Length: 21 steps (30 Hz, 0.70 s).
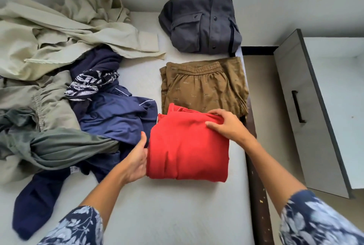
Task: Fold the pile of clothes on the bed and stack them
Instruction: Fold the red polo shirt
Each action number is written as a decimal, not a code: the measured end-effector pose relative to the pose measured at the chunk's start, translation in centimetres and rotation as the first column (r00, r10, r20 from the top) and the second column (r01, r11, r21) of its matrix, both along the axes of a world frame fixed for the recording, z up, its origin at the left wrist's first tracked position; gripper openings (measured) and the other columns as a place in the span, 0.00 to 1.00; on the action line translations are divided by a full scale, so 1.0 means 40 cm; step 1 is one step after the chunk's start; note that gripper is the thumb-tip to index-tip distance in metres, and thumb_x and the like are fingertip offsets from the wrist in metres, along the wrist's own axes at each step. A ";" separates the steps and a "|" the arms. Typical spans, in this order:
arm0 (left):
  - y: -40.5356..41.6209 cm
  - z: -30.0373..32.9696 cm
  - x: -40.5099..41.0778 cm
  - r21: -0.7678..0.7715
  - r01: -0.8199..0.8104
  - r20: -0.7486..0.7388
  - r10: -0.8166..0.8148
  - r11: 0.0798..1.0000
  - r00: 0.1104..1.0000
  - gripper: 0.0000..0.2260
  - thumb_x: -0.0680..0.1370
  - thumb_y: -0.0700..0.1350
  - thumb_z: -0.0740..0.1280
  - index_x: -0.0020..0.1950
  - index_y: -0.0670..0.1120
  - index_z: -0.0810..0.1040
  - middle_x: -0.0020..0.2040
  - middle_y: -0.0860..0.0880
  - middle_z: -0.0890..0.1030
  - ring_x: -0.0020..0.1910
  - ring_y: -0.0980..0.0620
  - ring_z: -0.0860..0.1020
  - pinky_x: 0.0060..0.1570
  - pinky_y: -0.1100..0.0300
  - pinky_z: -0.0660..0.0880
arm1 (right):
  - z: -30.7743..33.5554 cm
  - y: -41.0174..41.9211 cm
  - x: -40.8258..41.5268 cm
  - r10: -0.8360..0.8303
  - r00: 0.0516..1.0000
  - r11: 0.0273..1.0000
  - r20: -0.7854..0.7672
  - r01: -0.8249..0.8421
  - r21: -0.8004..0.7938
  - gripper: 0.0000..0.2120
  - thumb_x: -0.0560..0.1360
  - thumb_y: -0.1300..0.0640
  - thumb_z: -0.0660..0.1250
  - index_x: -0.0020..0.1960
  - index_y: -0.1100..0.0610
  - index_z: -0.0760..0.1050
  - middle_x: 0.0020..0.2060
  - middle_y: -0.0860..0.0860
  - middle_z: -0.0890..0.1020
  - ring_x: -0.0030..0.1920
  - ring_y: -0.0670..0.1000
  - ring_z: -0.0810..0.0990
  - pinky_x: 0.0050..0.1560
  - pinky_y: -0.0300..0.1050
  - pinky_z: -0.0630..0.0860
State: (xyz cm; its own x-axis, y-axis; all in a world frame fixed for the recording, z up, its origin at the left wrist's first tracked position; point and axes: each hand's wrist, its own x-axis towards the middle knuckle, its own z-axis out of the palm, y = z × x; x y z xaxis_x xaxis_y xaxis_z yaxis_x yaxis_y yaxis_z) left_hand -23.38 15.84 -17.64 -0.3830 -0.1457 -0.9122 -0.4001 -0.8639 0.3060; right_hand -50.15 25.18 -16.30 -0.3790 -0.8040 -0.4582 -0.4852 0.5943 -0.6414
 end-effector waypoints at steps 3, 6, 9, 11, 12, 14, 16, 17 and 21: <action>0.034 -0.013 0.040 -0.269 0.088 0.099 -0.064 0.959 0.993 0.41 0.63 0.79 0.57 0.60 0.50 0.78 0.53 0.50 0.84 0.51 0.54 0.81 0.49 0.56 0.77 | -0.037 0.080 0.067 -0.300 0.953 0.949 0.034 0.302 -0.089 0.32 0.70 0.45 0.73 0.69 0.55 0.69 0.64 0.53 0.74 0.65 0.52 0.72 0.67 0.44 0.66; 0.098 -0.044 0.058 -0.622 0.316 0.286 -0.167 0.717 0.943 0.29 0.63 0.65 0.75 0.56 0.48 0.78 0.51 0.50 0.81 0.48 0.57 0.79 0.55 0.56 0.76 | -0.051 0.169 0.160 -0.594 0.792 0.804 0.137 0.590 0.073 0.54 0.59 0.28 0.69 0.75 0.53 0.56 0.70 0.54 0.67 0.68 0.54 0.70 0.70 0.55 0.66; 0.136 -0.056 0.026 -0.699 0.355 0.416 -0.051 0.621 0.908 0.24 0.69 0.56 0.74 0.58 0.44 0.75 0.52 0.47 0.76 0.54 0.49 0.76 0.57 0.54 0.72 | -0.062 0.199 0.206 -0.729 0.640 0.684 0.242 0.677 0.271 0.57 0.59 0.27 0.70 0.77 0.54 0.52 0.71 0.53 0.66 0.68 0.54 0.70 0.69 0.54 0.67; 0.136 -0.057 -0.014 -0.681 0.210 0.354 0.064 0.702 0.933 0.23 0.70 0.56 0.73 0.58 0.44 0.74 0.53 0.48 0.78 0.54 0.48 0.77 0.55 0.56 0.72 | -0.084 0.191 0.202 -0.770 0.563 0.637 0.302 0.709 0.302 0.57 0.59 0.28 0.72 0.76 0.54 0.55 0.71 0.51 0.68 0.68 0.54 0.71 0.69 0.54 0.68; 0.131 -0.055 -0.035 -0.659 0.150 0.323 0.097 0.737 0.942 0.24 0.71 0.56 0.73 0.60 0.45 0.74 0.54 0.49 0.78 0.54 0.49 0.77 0.55 0.58 0.72 | -0.092 0.182 0.194 -0.778 0.525 0.623 0.346 0.715 0.318 0.57 0.57 0.29 0.74 0.75 0.55 0.58 0.70 0.51 0.70 0.66 0.54 0.73 0.68 0.54 0.69; 0.120 -0.049 -0.067 -0.616 0.130 0.283 0.065 0.777 0.957 0.24 0.72 0.55 0.72 0.63 0.46 0.72 0.56 0.49 0.79 0.56 0.50 0.77 0.57 0.58 0.72 | -0.094 0.164 0.172 -0.778 0.443 0.607 0.446 0.715 0.348 0.50 0.56 0.35 0.78 0.70 0.56 0.67 0.63 0.53 0.78 0.59 0.54 0.79 0.63 0.52 0.75; 0.120 -0.034 -0.095 -0.588 0.189 0.249 -0.047 0.786 0.967 0.22 0.74 0.53 0.70 0.65 0.45 0.74 0.58 0.47 0.79 0.59 0.47 0.77 0.59 0.57 0.72 | -0.069 0.158 0.152 -0.747 0.394 0.627 0.535 0.685 0.370 0.32 0.65 0.47 0.77 0.64 0.58 0.74 0.54 0.55 0.83 0.53 0.54 0.82 0.58 0.50 0.77; 0.125 -0.025 -0.106 -0.577 0.215 0.227 -0.098 0.788 0.969 0.21 0.75 0.52 0.69 0.65 0.45 0.74 0.59 0.46 0.79 0.59 0.47 0.77 0.60 0.57 0.72 | -0.056 0.161 0.145 -0.734 0.386 0.644 0.560 0.658 0.390 0.25 0.69 0.50 0.75 0.62 0.59 0.76 0.52 0.55 0.84 0.52 0.54 0.82 0.57 0.50 0.77; 0.176 0.016 -0.114 -0.474 0.163 0.095 -0.134 0.865 0.987 0.18 0.75 0.52 0.70 0.63 0.48 0.76 0.59 0.49 0.80 0.58 0.49 0.78 0.62 0.55 0.73 | -0.004 0.222 0.110 -0.718 0.384 0.661 0.580 0.637 0.397 0.18 0.70 0.53 0.74 0.57 0.60 0.79 0.48 0.55 0.85 0.50 0.55 0.84 0.55 0.50 0.78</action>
State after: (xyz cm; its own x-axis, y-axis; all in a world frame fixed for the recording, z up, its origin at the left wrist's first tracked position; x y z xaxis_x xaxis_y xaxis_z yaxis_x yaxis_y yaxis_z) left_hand -27.94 22.86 -16.99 -0.3844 -0.5154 -0.7659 -0.5409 -0.5465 0.6393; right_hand -45.75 34.04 -16.47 -0.3512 -0.3585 -0.8650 0.6212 0.6020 -0.5017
